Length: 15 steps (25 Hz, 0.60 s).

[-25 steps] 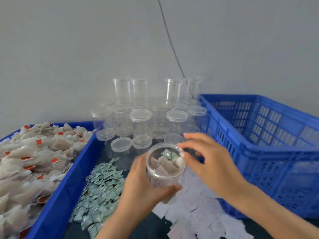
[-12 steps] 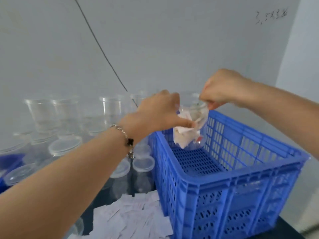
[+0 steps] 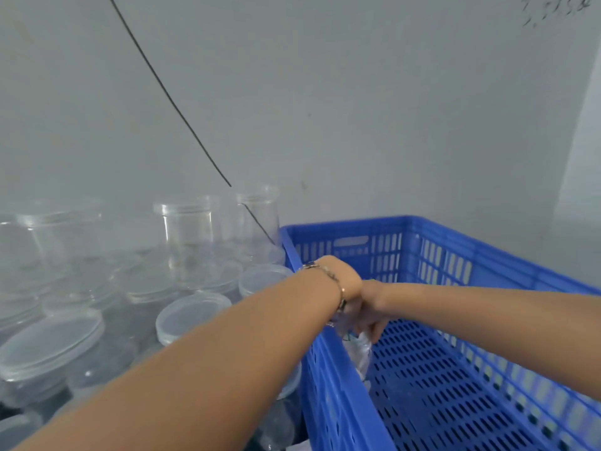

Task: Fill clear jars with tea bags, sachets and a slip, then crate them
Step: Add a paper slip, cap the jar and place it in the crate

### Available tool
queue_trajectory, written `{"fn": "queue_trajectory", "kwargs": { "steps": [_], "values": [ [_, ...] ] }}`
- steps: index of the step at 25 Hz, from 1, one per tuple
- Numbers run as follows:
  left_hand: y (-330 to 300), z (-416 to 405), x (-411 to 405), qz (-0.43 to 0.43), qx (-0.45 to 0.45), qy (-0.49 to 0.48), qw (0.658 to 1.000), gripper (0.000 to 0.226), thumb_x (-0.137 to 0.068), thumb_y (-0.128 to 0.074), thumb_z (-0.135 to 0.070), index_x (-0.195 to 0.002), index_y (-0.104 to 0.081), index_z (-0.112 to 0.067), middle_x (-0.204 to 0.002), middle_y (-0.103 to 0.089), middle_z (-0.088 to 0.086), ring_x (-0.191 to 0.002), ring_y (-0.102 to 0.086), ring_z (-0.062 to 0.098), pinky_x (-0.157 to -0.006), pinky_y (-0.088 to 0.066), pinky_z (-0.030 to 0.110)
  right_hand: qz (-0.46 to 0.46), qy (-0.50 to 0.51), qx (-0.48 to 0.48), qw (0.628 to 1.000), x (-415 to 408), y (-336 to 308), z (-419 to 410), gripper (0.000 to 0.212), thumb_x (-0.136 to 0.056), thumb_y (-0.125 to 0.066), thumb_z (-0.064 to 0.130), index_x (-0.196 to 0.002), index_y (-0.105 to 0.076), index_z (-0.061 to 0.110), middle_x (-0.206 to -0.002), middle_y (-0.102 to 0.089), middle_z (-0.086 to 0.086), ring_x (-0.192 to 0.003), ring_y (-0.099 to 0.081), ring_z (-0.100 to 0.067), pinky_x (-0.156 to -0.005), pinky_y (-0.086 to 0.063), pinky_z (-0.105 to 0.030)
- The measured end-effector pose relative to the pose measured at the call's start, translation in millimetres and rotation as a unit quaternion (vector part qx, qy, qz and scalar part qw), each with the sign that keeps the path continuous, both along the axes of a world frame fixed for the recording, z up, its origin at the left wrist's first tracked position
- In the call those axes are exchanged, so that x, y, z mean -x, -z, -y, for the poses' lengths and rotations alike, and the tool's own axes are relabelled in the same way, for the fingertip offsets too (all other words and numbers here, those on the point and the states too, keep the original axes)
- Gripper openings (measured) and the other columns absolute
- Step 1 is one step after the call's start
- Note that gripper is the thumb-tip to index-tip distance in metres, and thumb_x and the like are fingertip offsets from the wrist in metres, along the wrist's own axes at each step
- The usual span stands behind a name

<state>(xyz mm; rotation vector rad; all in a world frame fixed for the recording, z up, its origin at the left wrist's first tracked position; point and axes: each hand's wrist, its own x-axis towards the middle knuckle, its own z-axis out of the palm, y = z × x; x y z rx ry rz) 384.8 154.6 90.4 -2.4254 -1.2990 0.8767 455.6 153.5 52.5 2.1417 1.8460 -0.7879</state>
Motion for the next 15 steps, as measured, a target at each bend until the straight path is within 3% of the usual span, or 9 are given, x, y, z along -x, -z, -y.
{"fn": "queue_trajectory", "kwargs": {
  "steps": [2,5,6,7,9,11,13,15],
  "values": [
    [-0.9,-5.6,-2.9,-0.005,-0.050,0.042,0.998,0.037,-0.088,-0.063,-0.036,-0.059,-0.048,-0.019,-0.034,-0.049,-0.004,-0.052,-0.051,0.011,-0.030,-0.031,0.019,-0.039,-0.007,-0.007,0.999,3.7,19.7,-14.7,0.032,-0.101,-0.044,0.017,-0.128,-0.055,0.003,-0.117,-0.062,-0.002,-0.119,-0.055,-0.020,-0.100,-0.040,-0.022],
    [5.7,-16.4,-9.4,-0.056,-0.023,0.048,0.997,0.035,-0.087,-0.065,-0.037,-0.061,-0.048,-0.021,-0.036,-0.050,-0.007,-0.044,-0.047,0.006,-0.035,-0.032,0.024,-0.107,0.017,-0.129,0.986,-4.3,48.9,-34.8,0.008,-0.088,-0.056,0.012,-0.082,-0.061,0.013,-0.093,-0.062,-0.002,-0.116,-0.057,-0.028,-0.089,-0.046,-0.027],
    [5.0,-21.0,-11.8,-0.071,-0.007,0.033,0.997,0.034,-0.087,-0.063,-0.040,-0.062,-0.049,-0.022,-0.032,-0.049,-0.008,-0.038,-0.049,0.005,-0.037,-0.032,0.024,-0.169,0.039,-0.143,0.974,-4.7,50.7,-36.6,0.003,-0.081,-0.060,0.012,-0.083,-0.062,0.012,-0.099,-0.064,-0.006,-0.115,-0.057,-0.027,-0.094,-0.047,-0.032],
    [4.0,-23.9,-12.8,-0.077,-0.001,0.018,0.997,0.034,-0.087,-0.061,-0.045,-0.062,-0.050,-0.024,-0.028,-0.047,-0.010,-0.030,-0.049,0.004,-0.039,-0.033,0.024,-0.249,0.062,-0.122,0.959,-5.0,52.4,-41.2,0.013,-0.078,-0.062,0.013,-0.091,-0.063,0.014,-0.110,-0.063,-0.007,-0.116,-0.055,-0.026,-0.099,-0.045,-0.035],
    [4.5,-27.3,-12.7,-0.075,0.002,0.002,0.997,0.031,-0.086,-0.060,-0.048,-0.065,-0.055,-0.026,-0.030,-0.048,-0.013,-0.028,-0.049,0.002,-0.042,-0.037,0.022,-0.320,0.086,-0.093,0.939,-3.4,54.1,-41.7,0.033,-0.089,-0.058,0.018,-0.121,-0.056,0.014,-0.133,-0.053,-0.007,-0.126,-0.047,-0.025,-0.105,-0.039,-0.038],
    [11.5,-32.7,-11.2,-0.055,0.045,-0.034,0.997,0.023,-0.090,-0.056,-0.046,-0.086,-0.066,-0.025,-0.051,-0.062,-0.014,-0.058,-0.062,0.004,-0.054,-0.045,0.024,-0.351,0.205,-0.089,0.909,-5.7,63.3,-42.9,0.049,-0.094,-0.054,0.022,-0.138,-0.039,0.008,-0.146,-0.038,-0.010,-0.123,-0.047,-0.028,-0.098,-0.046,-0.039],
    [13.3,-37.0,-5.8,0.013,0.101,-0.065,0.993,0.032,-0.095,-0.053,-0.038,-0.114,-0.064,-0.014,-0.091,-0.067,-0.005,-0.087,-0.058,0.014,-0.069,-0.047,0.029,-0.402,0.259,-0.041,0.877,-5.8,65.7,-39.1,0.047,-0.097,-0.051,0.022,-0.139,-0.037,0.006,-0.144,-0.039,-0.013,-0.096,-0.060,-0.028,-0.079,-0.057,-0.034],
    [3.1,-37.3,6.9,0.149,0.064,-0.027,0.986,0.024,-0.094,-0.055,-0.026,-0.107,-0.067,-0.009,-0.107,-0.066,0.003,-0.090,-0.059,0.020,-0.074,-0.051,0.032,-0.433,0.252,-0.006,0.865,-8.7,63.7,-38.8,0.045,-0.100,-0.044,0.021,-0.141,-0.036,0.003,-0.129,-0.049,-0.019,-0.076,-0.064,-0.027,-0.060,-0.058,-0.030]
  ]
}}
